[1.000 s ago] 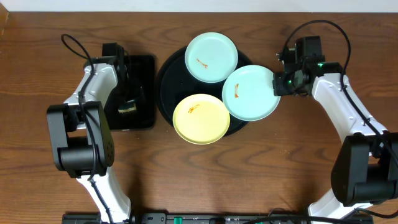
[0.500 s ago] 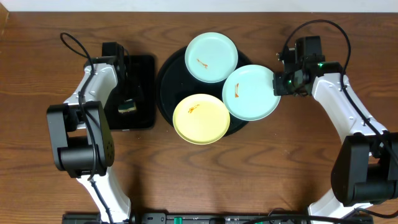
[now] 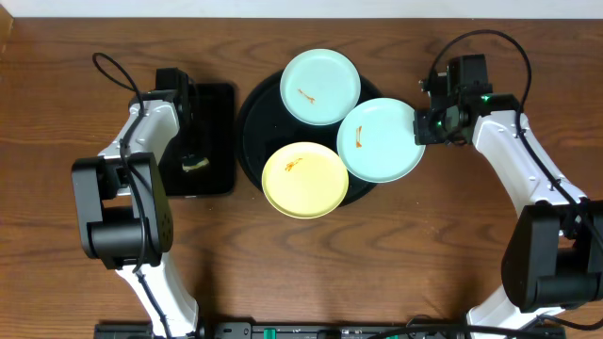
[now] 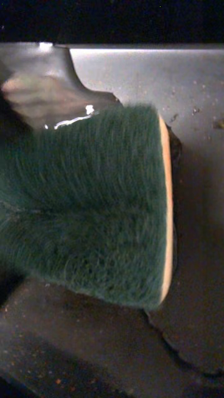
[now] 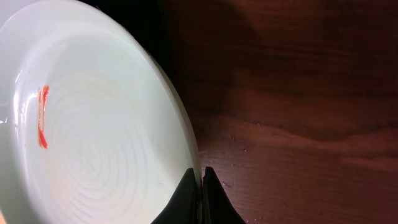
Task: Clean dirty plates on tray and stack at the side
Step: 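Lift the sponge with left gripper and carry it toward the plates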
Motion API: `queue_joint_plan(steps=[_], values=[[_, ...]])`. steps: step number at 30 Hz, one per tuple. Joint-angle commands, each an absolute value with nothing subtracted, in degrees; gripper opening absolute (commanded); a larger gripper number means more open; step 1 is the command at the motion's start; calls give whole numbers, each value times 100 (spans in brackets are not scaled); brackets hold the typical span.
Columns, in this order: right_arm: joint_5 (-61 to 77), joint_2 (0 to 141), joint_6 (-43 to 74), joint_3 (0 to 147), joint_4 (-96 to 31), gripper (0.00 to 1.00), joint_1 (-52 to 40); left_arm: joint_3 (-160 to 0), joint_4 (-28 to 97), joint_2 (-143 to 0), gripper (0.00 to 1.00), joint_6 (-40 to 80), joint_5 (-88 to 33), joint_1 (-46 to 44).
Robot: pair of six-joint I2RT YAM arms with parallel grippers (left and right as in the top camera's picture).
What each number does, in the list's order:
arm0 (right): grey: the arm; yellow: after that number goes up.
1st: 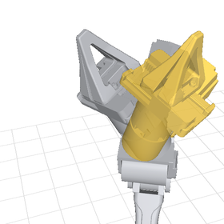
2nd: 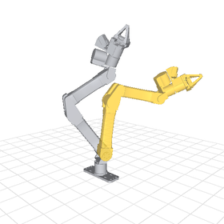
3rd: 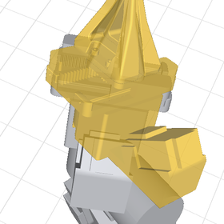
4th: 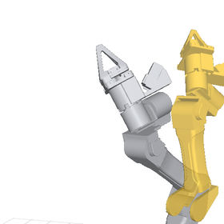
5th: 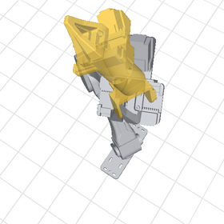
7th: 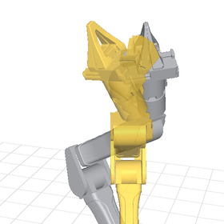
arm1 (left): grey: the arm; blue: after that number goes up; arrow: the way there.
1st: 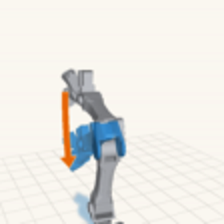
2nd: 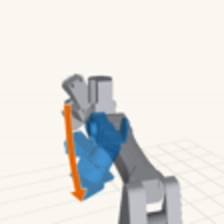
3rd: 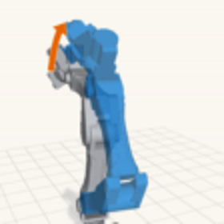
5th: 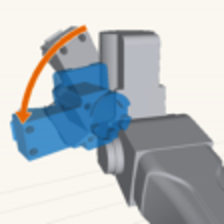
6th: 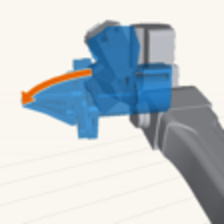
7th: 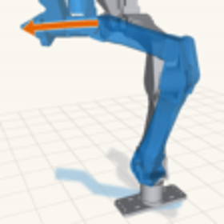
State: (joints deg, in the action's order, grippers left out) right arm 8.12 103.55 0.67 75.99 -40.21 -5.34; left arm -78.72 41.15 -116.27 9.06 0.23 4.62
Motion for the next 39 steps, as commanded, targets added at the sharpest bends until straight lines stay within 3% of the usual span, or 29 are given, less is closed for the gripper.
queue_joint_plan(steps=[1,2,4,18,26,39], values=[[840,10394,123,7583,-4007,1,-609,-7848,4099,-11692,19,862,71,482],[840,10394,123,7583,-4007,1,-609,-7850,4093,-11690,10,862,71,482],[840,10394,126,7583,-4007,1,-609,-7898,4110,-11644,8,860,71,482],[840,10394,123,7583,-4069,1,-609,-8060,4587,-9598,7,867,-414,482],[840,10394,123,7583,-4091,1,-609,-8060,4993,-9662,8,259,-1538,482],[838,10394,174,7583,-4091,1,-609,-8047,5223,-9690,8,373,-1262,482]])
